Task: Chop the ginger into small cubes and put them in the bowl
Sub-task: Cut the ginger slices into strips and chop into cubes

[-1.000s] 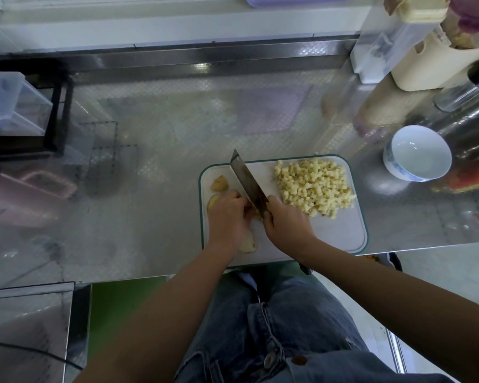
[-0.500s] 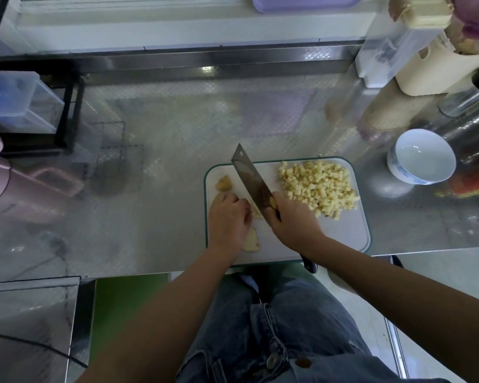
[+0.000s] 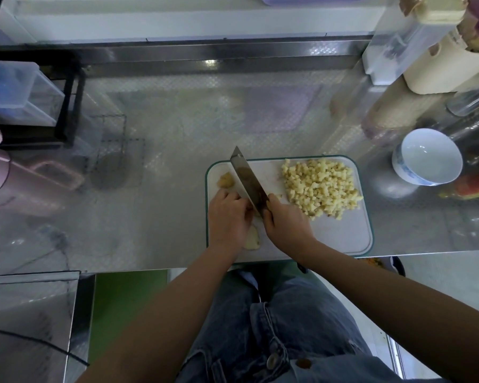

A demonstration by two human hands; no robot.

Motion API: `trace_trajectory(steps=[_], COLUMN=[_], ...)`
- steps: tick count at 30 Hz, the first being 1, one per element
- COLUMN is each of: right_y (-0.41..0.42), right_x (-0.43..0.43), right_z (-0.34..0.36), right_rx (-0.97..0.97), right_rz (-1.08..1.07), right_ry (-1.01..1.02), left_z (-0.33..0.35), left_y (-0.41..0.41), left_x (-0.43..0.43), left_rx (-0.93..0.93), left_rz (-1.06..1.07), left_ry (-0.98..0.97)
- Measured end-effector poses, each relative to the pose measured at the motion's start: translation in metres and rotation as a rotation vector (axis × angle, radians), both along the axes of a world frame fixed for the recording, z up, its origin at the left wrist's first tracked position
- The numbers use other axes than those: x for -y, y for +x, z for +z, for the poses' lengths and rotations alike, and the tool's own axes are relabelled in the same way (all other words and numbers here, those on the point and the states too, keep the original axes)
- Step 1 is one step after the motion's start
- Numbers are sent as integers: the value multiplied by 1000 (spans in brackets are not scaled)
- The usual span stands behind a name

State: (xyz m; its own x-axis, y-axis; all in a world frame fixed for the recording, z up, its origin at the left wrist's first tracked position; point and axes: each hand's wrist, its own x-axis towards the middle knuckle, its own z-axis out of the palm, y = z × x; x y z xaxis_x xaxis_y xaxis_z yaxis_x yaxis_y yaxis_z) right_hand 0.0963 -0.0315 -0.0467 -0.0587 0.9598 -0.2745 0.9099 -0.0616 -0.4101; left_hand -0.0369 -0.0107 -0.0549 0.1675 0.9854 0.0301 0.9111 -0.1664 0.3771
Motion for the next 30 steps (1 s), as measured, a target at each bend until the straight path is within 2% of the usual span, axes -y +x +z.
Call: trace_trajectory(steps=[6, 12, 15, 20, 30], right_y=[10, 22, 17, -3, 49], right_x=[-14, -9, -3, 5, -3], right_z=[0, 3, 3, -4, 3], right_rx=[-59, -176, -176, -171, -142], right_rz=[-127, -176, -149, -102, -303], right_ry=[22, 69, 94, 34, 87], left_z=[-4, -1, 0, -5, -5], left_y=[-1, -9, -14, -18, -19], left_x=[-1, 3, 3, 5, 6], left_rx=[-34, 65, 75, 3, -46], left_rz=[-17, -18, 37, 56, 34], left_ry=[-80, -43, 11, -14, -91])
